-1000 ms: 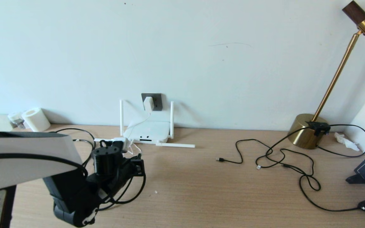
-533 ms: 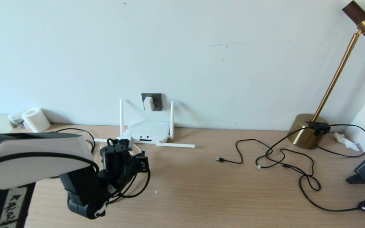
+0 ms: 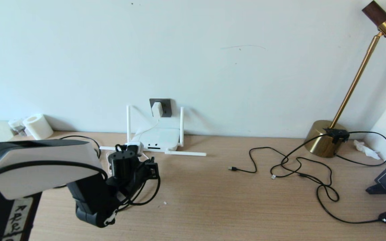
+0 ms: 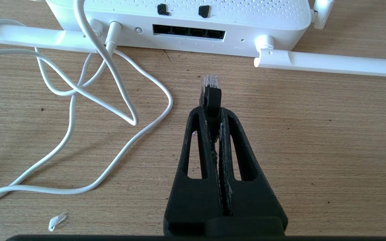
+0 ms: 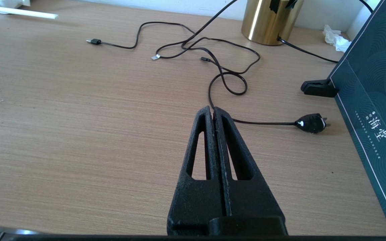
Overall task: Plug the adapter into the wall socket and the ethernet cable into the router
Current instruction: Hand it to the other hand
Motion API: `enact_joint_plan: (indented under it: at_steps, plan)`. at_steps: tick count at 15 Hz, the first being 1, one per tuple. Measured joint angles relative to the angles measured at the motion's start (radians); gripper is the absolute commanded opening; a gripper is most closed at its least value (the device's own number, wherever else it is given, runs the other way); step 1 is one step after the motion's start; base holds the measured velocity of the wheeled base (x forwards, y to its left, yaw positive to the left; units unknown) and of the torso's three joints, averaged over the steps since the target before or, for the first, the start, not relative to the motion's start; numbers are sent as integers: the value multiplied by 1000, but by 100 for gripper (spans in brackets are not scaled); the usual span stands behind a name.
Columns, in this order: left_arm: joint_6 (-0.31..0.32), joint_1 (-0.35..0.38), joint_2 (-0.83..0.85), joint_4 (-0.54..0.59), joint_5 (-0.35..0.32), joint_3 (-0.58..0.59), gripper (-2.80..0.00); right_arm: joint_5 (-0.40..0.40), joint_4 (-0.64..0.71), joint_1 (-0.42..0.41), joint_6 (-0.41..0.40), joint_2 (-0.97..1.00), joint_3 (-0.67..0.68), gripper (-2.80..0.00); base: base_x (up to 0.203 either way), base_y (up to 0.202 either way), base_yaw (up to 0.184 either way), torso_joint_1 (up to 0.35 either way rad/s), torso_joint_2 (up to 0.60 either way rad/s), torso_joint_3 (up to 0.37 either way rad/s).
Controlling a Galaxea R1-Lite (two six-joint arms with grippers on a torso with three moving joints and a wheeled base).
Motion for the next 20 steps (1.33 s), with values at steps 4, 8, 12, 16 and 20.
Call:
enact_joint_plan:
  at_steps: [4, 8, 12, 16, 20]
  plan:
    - [-3, 3, -11, -3, -22, -1, -280, 0, 0, 0, 0, 0, 0, -280, 0, 0, 0, 0, 0, 0]
    - [-11, 31, -19, -11, -108, 9, -280, 0, 0, 0, 0, 0, 0, -280, 0, 0, 0, 0, 0, 0]
    - [-15, 46, -13, -42, -116, 12, -280, 0, 0, 0, 0, 0, 0, -280, 0, 0, 0, 0, 0, 0]
    - [-10, 44, -18, -43, -117, 36, -280, 0, 0, 0, 0, 0, 0, -280, 0, 0, 0, 0, 0, 0]
    - [84, 13, -118, -7, -175, 159, -280, 0, 0, 0, 0, 0, 0, -280, 0, 0, 0, 0, 0, 0]
